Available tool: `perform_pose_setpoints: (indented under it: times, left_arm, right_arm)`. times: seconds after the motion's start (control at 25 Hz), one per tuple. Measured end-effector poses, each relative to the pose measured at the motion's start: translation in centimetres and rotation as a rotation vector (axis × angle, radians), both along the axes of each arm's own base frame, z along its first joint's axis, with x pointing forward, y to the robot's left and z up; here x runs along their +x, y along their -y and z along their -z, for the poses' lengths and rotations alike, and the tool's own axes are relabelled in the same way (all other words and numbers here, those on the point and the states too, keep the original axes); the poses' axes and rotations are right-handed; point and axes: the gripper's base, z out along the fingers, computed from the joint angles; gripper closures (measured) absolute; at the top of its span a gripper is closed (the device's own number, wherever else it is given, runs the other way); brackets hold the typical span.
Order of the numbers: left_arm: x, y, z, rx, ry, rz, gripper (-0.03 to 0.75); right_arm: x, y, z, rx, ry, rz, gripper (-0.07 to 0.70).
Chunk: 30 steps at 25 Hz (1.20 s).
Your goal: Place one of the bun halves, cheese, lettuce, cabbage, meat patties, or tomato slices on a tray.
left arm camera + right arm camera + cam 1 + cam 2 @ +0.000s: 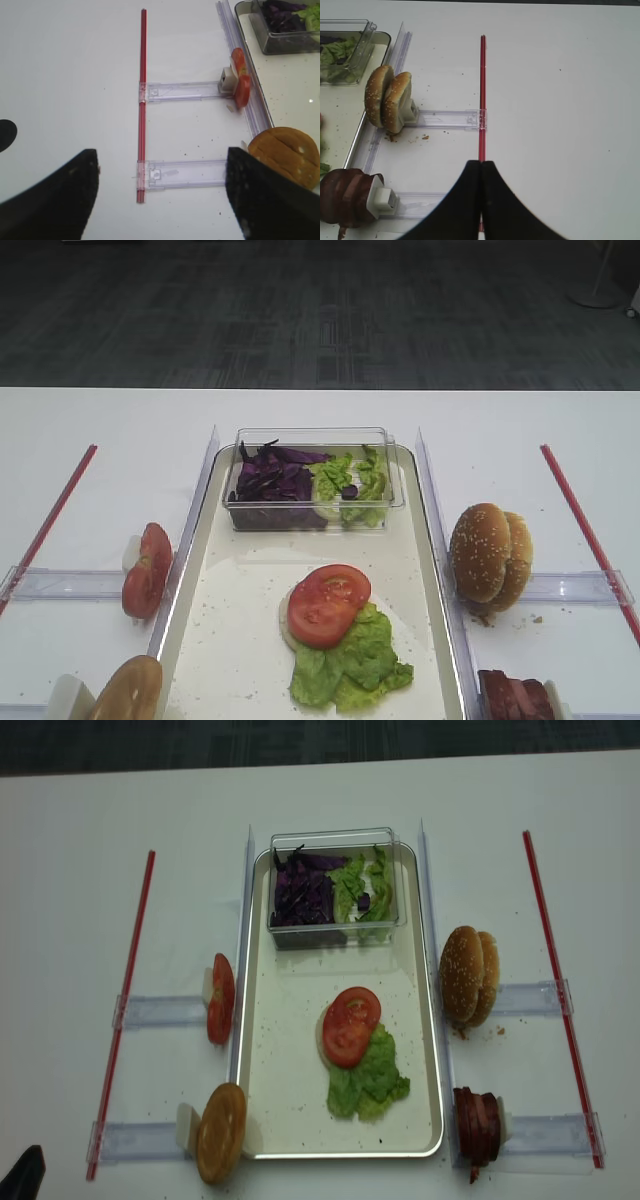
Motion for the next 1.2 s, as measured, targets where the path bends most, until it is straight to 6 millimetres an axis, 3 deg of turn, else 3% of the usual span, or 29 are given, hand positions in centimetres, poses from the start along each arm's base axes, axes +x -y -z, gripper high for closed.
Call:
perform_pose_setpoints:
  times: [1.2]
  left_arm:
    - [0.0,0.0,0.0,0.0,0.0,0.0,0.225]
  right_arm:
    - [0.0,0.0,0.0,0.0,0.0,0.0,0.595]
